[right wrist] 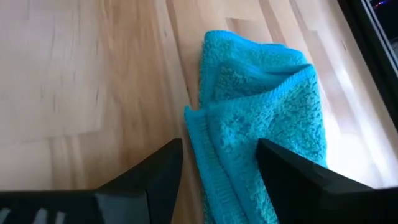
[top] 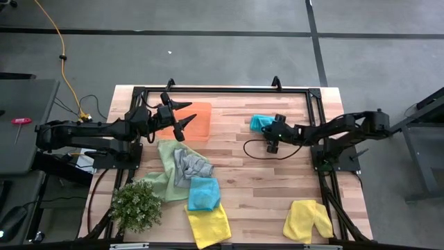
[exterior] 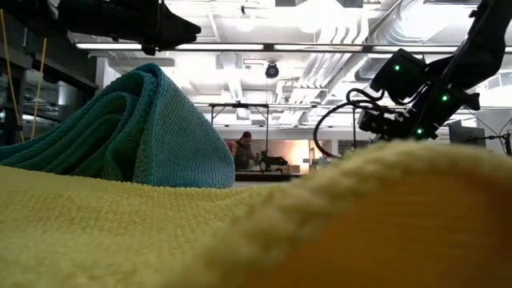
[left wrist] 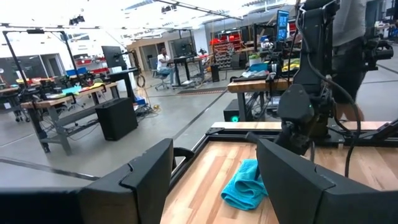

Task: Fold microfiber towels
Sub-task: Put the blue microfiber cloth into the orange bin

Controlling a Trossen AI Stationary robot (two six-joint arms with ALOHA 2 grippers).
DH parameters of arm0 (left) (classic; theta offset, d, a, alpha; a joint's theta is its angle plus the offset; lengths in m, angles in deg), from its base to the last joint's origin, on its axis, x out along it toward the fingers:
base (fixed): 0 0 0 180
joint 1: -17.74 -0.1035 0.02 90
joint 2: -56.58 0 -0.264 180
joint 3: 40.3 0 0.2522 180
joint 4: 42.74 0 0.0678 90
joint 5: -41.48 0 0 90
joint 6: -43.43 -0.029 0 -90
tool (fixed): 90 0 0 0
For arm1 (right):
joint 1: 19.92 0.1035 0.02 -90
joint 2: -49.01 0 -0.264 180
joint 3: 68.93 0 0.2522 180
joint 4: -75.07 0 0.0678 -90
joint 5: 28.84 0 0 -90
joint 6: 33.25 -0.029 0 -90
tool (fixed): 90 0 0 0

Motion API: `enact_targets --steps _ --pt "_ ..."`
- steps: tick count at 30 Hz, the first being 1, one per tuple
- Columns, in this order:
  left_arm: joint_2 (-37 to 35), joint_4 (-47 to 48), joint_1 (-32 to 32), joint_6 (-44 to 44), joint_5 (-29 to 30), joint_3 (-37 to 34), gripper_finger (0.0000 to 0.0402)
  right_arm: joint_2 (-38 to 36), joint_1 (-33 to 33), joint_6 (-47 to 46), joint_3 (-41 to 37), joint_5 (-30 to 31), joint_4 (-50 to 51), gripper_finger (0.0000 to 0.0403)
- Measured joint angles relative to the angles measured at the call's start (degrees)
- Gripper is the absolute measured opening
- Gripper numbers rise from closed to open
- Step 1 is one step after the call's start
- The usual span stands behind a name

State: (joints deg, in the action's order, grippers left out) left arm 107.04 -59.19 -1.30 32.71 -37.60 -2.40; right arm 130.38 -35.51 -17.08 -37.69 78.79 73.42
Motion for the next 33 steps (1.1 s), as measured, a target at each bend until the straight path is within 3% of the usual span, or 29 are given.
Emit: enact_targets --steps 9,16,21,29,33 --pt "0.0 0.0 0.0 0.0 0.0 0.0 0.0223 1.9 -3.2 -1.6 0.2 -4.7 -0.5 0.0204" --pt "0.0 0.0 0.0 0.0 0.0 0.0 0.0223 2.0 -4.5 -3.1 0.1 -4.6 0.2 0.0196" --pt "0.0 0.4 0.0 0.0 0.0 0.0 0.0223 2.0 -4.9 -2.3 0.1 -4.1 0.7 0.0145" --pt "0.0 0.4 0.0 0.0 0.0 0.0 0.0223 2.2 -4.9 -5.5 1.0 0.7 4.5 0.0016" --pt "0.0 0.4 0.0 0.0 0.1 0.0 0.0223 2.3 -5.1 -9.6 0.7 1.8 2.2 0.0011"
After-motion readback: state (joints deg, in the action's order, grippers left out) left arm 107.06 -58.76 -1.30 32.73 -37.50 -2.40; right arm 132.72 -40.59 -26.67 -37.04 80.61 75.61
